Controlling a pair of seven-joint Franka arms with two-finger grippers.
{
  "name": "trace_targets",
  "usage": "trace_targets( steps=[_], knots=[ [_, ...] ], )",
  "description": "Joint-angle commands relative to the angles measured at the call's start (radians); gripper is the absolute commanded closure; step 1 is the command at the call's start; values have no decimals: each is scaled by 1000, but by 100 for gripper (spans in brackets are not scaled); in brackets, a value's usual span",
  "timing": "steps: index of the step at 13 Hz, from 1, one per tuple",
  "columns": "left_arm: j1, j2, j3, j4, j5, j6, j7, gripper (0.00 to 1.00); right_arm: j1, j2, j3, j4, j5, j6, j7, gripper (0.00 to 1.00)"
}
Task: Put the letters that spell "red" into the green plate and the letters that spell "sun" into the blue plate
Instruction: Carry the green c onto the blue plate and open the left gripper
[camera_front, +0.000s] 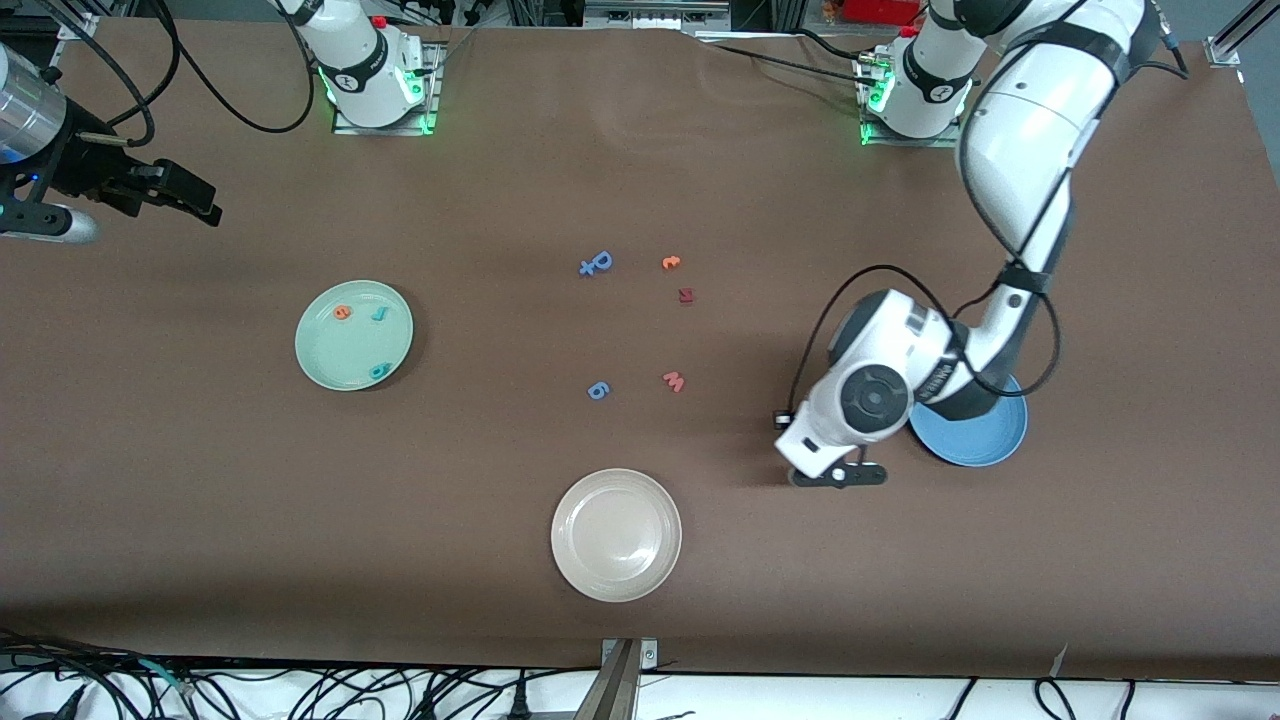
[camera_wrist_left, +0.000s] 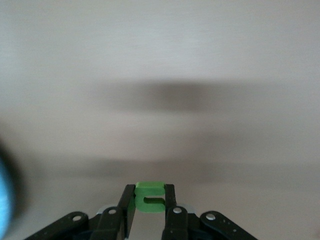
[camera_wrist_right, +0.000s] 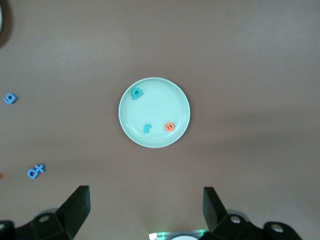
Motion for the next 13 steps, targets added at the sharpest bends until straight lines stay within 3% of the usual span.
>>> trace_targets(
  steps=[1, 6, 10, 11, 12, 13],
  knots=[
    [90, -23, -18, -1, 6, -128, 142, 87, -7, 5, 13, 24, -10, -27, -4, 0],
    [214, -34, -5, -6, 26, -298, 429, 85, -7, 4, 15, 24, -10, -30, -4, 0],
    [259, -28, -2, -15, 108, -332, 465, 79, -7, 4, 13, 22, -9, -31, 1, 0],
    [271, -25, -4, -16, 119, -330, 468, 44, -7, 7, 13, 24, -7, -30, -2, 0],
    [276, -25, -4, -13, 119, -329, 473, 0, -7, 5, 13, 24, -4, -31, -4, 0],
    [289, -32, -4, -9, 116, -329, 471, 0, -7, 4, 13, 22, -4, -33, 3, 0]
  ],
)
